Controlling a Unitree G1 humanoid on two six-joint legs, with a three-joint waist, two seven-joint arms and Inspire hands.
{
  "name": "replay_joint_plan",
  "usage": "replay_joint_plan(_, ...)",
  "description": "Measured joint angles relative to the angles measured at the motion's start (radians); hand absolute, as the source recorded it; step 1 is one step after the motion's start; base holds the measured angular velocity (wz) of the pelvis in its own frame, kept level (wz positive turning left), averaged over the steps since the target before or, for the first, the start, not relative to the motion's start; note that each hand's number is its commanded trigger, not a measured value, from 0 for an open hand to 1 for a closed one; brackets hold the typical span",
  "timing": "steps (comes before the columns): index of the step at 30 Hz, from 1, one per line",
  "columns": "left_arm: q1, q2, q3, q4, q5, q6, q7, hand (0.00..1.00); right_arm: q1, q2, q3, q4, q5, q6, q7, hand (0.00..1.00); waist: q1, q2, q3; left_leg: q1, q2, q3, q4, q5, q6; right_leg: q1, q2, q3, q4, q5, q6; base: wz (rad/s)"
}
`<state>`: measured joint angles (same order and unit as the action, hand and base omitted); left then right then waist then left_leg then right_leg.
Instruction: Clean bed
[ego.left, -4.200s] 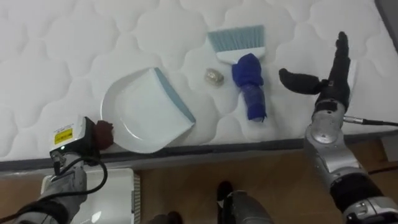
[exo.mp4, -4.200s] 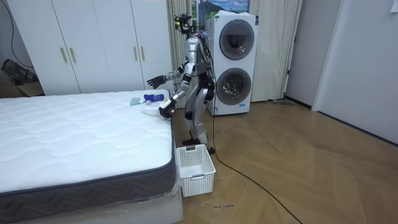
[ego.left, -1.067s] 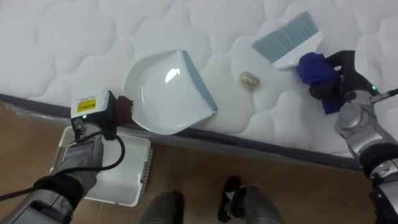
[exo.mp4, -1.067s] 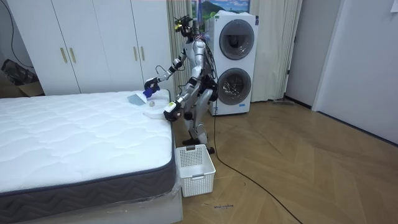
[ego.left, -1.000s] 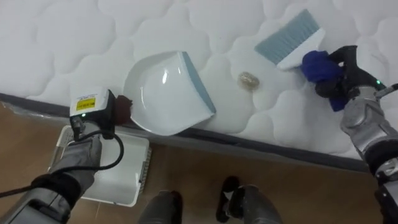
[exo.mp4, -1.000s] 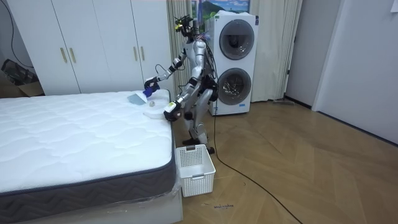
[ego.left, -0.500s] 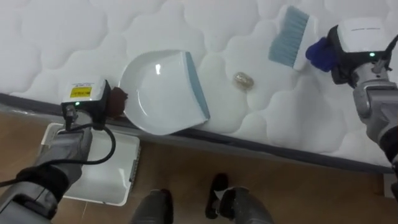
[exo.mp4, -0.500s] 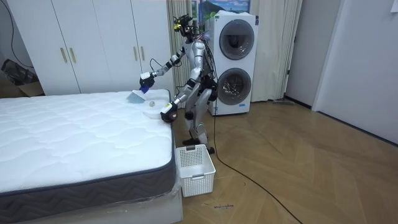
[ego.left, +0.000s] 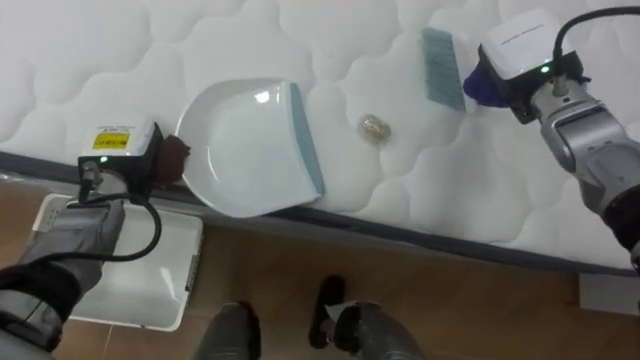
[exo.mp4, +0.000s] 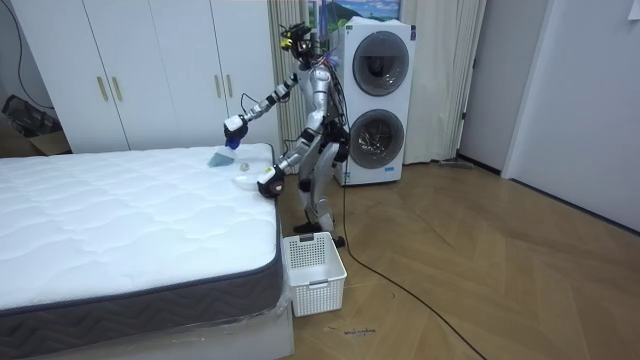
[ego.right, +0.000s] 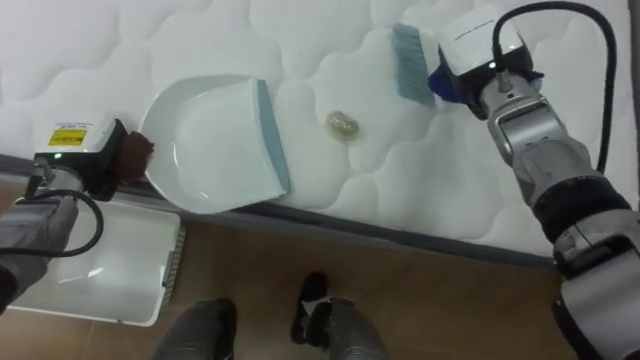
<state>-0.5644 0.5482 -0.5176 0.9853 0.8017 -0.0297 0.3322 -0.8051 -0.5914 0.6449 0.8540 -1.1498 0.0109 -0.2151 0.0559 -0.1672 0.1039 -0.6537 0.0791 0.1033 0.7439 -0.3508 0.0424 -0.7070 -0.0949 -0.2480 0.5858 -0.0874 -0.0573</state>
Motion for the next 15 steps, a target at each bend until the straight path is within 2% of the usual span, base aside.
replay_joint_plan(6,0.011,0.016,0.0,0.0,0.015,-0.045,-0.001,1.0,0.01,-0.008,0.005,-0.097,0.006,-0.03,0.095,1.0,0.0,-0.001,-0.001,0.003,0.0,0.002,-0.005,0.0,0.0,0.001,0.002,0.002,-0.006,0.001,0.0,-0.01)
replay_joint_plan(11,0.013,0.026,0.001,0.0,0.02,-0.057,-0.001,1.0,0.03,-0.031,0.006,-0.209,0.05,-0.042,0.178,1.0,0.003,-0.004,-0.0027,0.006,0.008,0.007,-0.012,0.0,-0.002,0.004,0.011,0.004,-0.018,0.005,0.001,-0.04)
replay_joint_plan(15,0.014,0.037,0.0,0.002,0.029,-0.067,-0.001,1.0,0.061,-0.031,0.012,-0.295,0.05,-0.045,0.22,1.0,0.003,-0.007,-0.0047,0.008,0.013,0.008,-0.011,-0.002,-0.005,0.005,0.017,0.006,-0.019,0.006,-0.001,-0.02)
